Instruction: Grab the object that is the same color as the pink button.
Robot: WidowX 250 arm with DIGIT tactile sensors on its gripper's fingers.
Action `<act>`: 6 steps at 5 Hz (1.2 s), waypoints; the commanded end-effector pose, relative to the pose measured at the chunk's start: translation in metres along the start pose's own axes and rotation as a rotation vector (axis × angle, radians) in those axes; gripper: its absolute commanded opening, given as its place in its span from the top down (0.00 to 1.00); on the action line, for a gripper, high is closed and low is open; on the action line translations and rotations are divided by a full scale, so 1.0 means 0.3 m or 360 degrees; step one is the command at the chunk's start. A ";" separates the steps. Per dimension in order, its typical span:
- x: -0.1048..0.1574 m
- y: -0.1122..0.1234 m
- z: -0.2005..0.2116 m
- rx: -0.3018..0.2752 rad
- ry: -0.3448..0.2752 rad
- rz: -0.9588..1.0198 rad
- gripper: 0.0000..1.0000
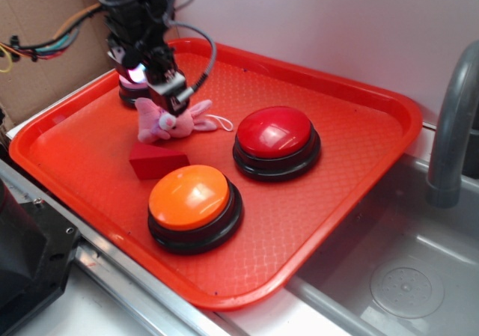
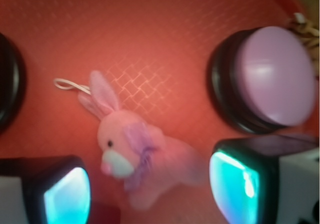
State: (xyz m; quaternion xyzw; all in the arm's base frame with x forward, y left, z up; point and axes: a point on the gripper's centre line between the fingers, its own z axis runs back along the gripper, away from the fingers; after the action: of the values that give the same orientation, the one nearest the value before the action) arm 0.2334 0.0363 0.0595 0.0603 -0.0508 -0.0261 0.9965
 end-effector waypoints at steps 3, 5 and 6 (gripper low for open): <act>0.028 0.006 -0.124 0.0000 0.0033 -0.0099 1.00; 0.041 0.046 -0.073 -0.0074 0.0002 -0.0034 1.00; 0.066 0.069 0.003 -0.0111 0.0001 0.0073 1.00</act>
State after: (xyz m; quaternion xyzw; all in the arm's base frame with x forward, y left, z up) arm 0.2443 0.0496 0.0488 0.0163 -0.0165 -0.0061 0.9997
